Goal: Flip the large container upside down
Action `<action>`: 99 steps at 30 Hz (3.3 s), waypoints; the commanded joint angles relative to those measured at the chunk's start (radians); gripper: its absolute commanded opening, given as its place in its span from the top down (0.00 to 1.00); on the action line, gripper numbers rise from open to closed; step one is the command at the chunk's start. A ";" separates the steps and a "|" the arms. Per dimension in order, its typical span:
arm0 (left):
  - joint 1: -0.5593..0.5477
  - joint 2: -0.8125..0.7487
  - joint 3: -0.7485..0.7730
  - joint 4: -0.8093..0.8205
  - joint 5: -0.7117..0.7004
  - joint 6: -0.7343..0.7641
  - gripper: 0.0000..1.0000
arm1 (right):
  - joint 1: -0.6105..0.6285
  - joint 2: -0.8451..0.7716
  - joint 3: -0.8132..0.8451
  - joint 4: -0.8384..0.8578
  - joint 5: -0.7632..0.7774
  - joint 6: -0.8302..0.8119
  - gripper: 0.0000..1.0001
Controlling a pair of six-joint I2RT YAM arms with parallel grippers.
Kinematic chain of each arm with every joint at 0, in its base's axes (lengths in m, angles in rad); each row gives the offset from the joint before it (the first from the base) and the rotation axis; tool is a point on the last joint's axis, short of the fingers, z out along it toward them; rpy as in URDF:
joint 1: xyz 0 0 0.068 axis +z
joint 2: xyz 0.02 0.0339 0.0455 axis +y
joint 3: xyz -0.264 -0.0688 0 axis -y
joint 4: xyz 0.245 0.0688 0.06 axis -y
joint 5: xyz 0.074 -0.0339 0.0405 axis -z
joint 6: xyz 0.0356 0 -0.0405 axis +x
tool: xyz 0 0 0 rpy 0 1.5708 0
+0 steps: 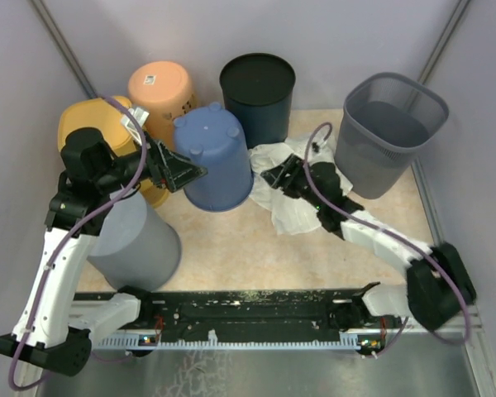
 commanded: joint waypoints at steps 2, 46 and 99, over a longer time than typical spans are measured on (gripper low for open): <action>-0.085 0.027 -0.004 -0.004 -0.131 0.060 0.03 | -0.097 -0.337 0.231 -0.662 0.365 -0.532 0.32; -0.618 0.200 -0.100 0.039 -0.593 0.114 0.00 | -0.453 0.128 1.200 -1.523 0.431 -1.050 1.00; -0.496 -0.031 0.036 -0.315 -0.716 -0.222 0.00 | -0.454 -0.830 -0.472 0.685 -0.443 0.884 1.00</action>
